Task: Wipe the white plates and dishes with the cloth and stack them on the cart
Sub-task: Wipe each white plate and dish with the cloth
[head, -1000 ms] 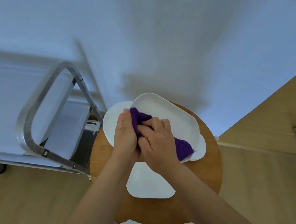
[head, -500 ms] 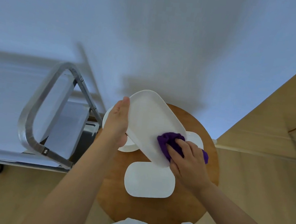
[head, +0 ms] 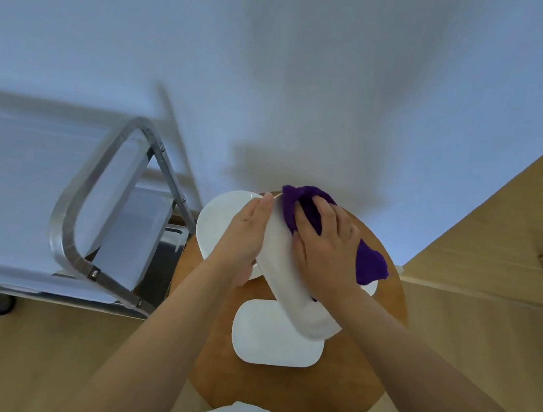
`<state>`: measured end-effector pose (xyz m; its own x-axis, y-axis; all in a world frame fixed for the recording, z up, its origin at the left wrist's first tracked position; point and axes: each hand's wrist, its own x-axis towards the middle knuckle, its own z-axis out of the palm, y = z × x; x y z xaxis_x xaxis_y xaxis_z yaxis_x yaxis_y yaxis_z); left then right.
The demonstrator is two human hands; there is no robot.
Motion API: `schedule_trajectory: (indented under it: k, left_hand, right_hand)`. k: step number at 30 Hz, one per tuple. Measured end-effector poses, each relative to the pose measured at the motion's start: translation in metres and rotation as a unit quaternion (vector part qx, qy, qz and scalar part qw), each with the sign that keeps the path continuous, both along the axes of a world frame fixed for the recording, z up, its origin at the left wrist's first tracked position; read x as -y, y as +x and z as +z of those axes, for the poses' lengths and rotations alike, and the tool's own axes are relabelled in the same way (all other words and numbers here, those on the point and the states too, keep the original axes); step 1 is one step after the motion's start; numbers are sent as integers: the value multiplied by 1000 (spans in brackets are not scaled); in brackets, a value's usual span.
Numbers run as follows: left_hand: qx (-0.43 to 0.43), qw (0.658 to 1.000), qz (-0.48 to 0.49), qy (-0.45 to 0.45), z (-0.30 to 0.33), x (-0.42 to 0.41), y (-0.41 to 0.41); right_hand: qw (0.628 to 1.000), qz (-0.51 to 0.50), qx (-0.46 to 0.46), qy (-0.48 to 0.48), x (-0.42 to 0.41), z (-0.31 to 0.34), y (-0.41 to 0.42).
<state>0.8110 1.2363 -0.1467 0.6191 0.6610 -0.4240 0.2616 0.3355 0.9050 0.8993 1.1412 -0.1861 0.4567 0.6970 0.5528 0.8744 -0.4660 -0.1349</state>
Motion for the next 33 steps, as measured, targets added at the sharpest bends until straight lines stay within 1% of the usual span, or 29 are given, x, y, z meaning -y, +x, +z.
schedule_trajectory:
  k: [3, 5, 8, 10, 13, 14, 18, 19, 21, 22, 23, 24, 25, 26, 27, 28, 30, 32, 33]
  left_hand:
    - [12, 1000, 7, 26, 1, -5, -1]
    - [16, 999, 23, 38, 2, -9, 0]
    - [16, 997, 63, 32, 3, -14, 1]
    - [14, 996, 88, 14, 4, -20, 3]
    - [1, 996, 90, 0, 5, -28, 4]
    - [-8, 997, 83, 1, 6, -31, 3]
    - [-44, 998, 33, -29, 9, -45, 4]
    - [-53, 997, 24, -44, 8, -46, 4]
    - [-57, 994, 44, -81, 5, -52, 3]
    - [-55, 991, 63, -103, 5, -54, 2]
    - [-49, 988, 67, -127, 6, -56, 0]
    - [-46, 987, 51, -146, 5, -59, -1]
    - [-52, 987, 23, -152, 2, -62, -2]
    - [-63, 987, -1, -151, -2, -64, -3]
    - [-74, 987, -19, -145, -6, -65, -4]
    - [-80, 987, -26, -134, -10, -64, -5]
    - [-62, 991, -20, -120, -18, -60, -8]
    - [-26, 992, 1, -122, -24, -56, -15]
    - [-7, 991, 17, -131, -29, -55, -19]
  right_hand:
    - [999, -19, -43, 16, -12, 6, -13]
    - [997, -7, -66, 26, -13, 6, -25]
    - [993, 67, -99, 3, -7, 0, -41]
    - [989, 108, -96, -19, 2, -7, -47]
    - [977, 173, -118, -47, 21, -22, -47]
    - [973, 193, -106, -64, 29, -28, -43]
    - [959, 238, 7, -152, 57, -41, -19]
    - [958, 238, 13, -157, 60, -41, -15]
    - [965, 233, 5, -117, 63, -36, -14]
    - [969, 235, -9, -82, 64, -35, -16]
    - [969, 236, -43, -51, 64, -30, -19]
    - [966, 230, -113, -22, 63, -24, -23]
    - [954, 205, -219, 5, 61, -14, -27]
    - [924, 162, -345, 33, 59, -1, -29]
    - [873, 121, -470, 56, 56, 9, -28]
    - [814, 90, -568, 79, 52, 18, -24]
    - [714, 63, -681, 148, 48, 27, -6]
    - [597, 79, -768, 219, 49, 38, 12]
    - [552, 93, -794, 239, 50, 40, 19]
